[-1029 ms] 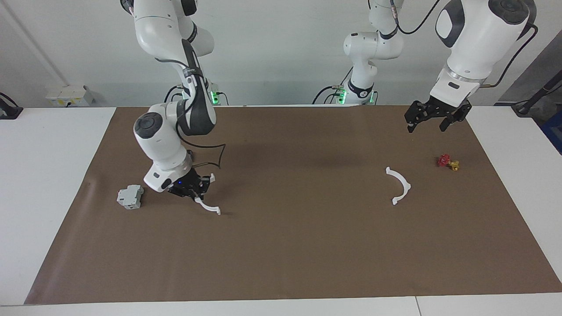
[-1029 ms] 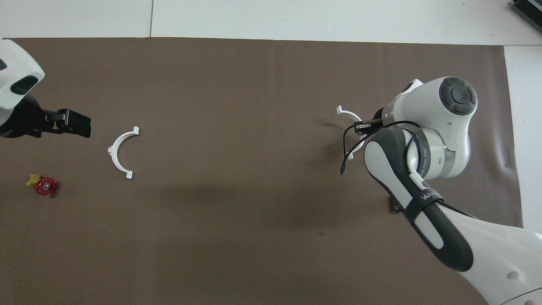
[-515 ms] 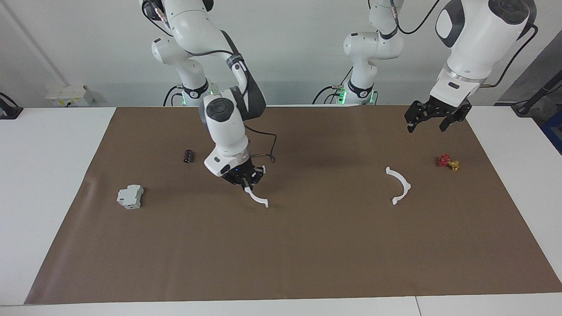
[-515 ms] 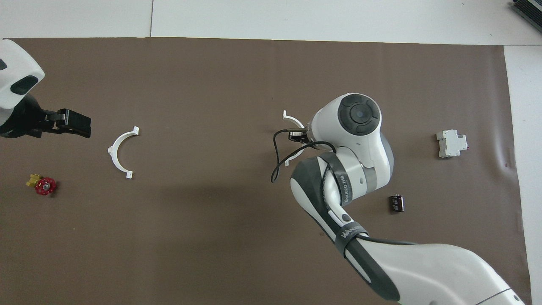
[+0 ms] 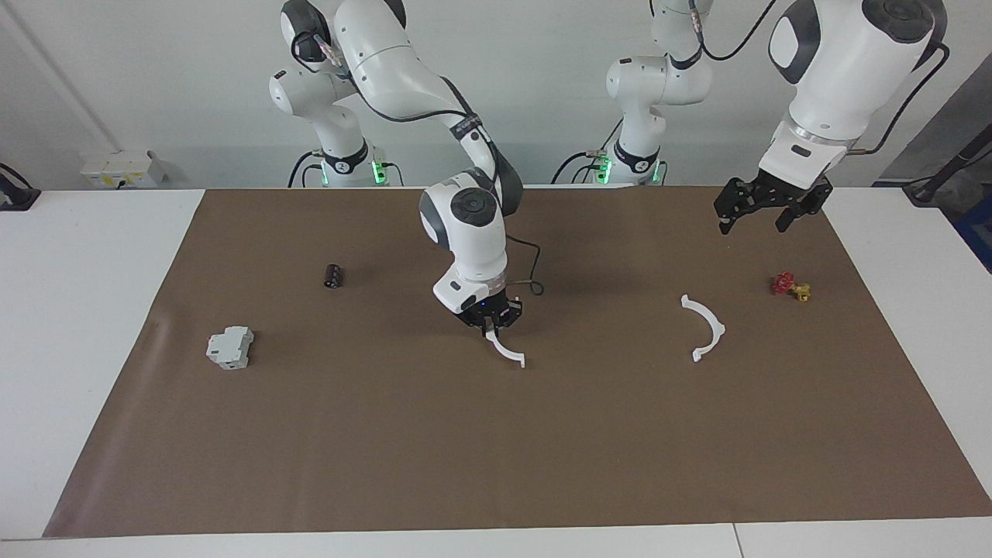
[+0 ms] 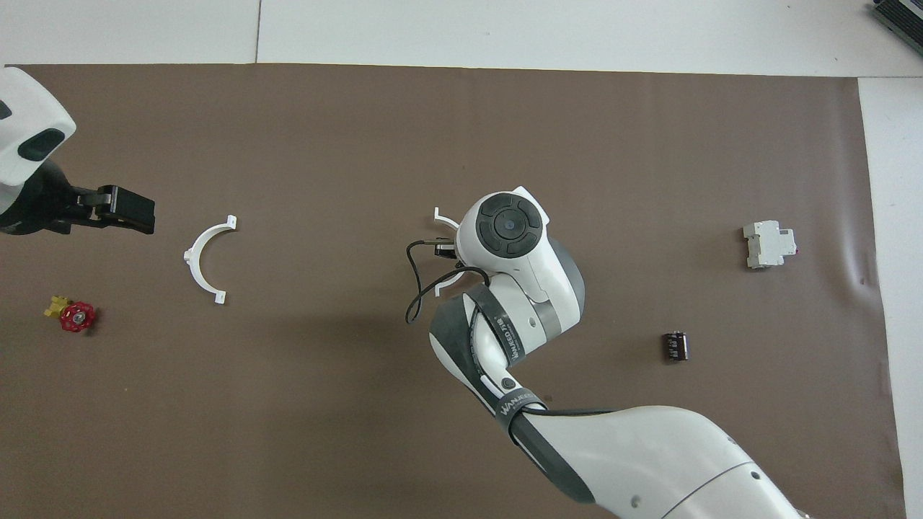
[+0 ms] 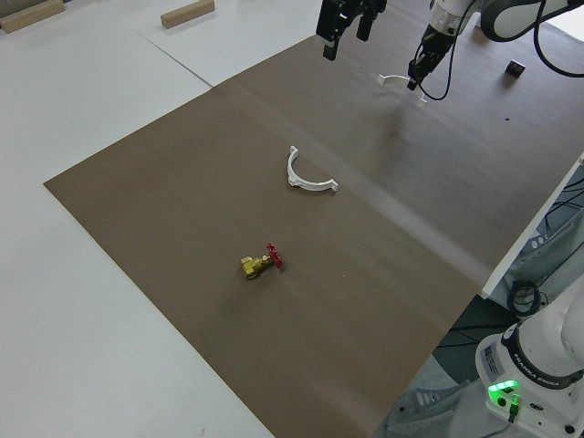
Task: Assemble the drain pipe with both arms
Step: 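Carry the half-ring toward the table center and set it down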
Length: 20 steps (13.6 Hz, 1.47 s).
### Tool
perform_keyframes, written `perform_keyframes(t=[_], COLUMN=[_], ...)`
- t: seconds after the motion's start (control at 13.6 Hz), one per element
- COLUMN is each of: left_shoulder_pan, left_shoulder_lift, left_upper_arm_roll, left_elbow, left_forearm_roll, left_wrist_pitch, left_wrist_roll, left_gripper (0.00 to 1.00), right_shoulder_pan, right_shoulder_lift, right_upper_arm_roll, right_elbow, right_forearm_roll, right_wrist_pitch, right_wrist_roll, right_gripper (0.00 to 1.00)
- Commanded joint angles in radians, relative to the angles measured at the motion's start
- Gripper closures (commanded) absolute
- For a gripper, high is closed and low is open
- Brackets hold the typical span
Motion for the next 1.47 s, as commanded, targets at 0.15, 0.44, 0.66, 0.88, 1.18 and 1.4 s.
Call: perform_keyframes(t=[0.15,0.44,0.66,0.88,1.18,1.4], left_shoulder_pan=[0.001,0.001,0.001,0.001,0.001,0.001], left_shoulder_lift=[-0.02,-0.02,-0.02,-0.02,-0.02,-0.02], left_upper_arm_roll=[0.001,0.001,0.001,0.001,0.001,0.001], left_elbow=[-0.018,-0.018,-0.018,-0.018,-0.018,-0.018], left_forearm_roll=[0.007,0.007,0.007,0.007,0.007,0.007], left_wrist_pitch=[0.011,0.011,0.011,0.011,0.011,0.011], left_wrist_roll=[-0.01,-0.01,-0.01,-0.01,-0.01,-0.01], left_gripper=[0.0,0.0,0.0,0.0,0.0,0.0], right_shoulder_pan=[0.032,0.033,0.036,0.036,0.004,-0.112], right_shoulder_lift=[0.014,0.012,0.011,0.009,-0.084,-0.182], right_upper_arm_roll=[-0.004,-0.004,-0.004,-0.004,-0.025,-0.041], right_elbow=[0.005,-0.012,-0.018,-0.018,-0.016,-0.016], right_forearm_roll=[-0.015,-0.018,-0.019,-0.019,-0.019,-0.021], right_wrist_pitch=[0.003,0.001,0.001,-0.007,-0.069,-0.154], right_wrist_roll=[0.026,0.027,0.026,0.029,0.029,-0.055], right_gripper=[1.0,1.0,1.0,0.0,0.0,0.0])
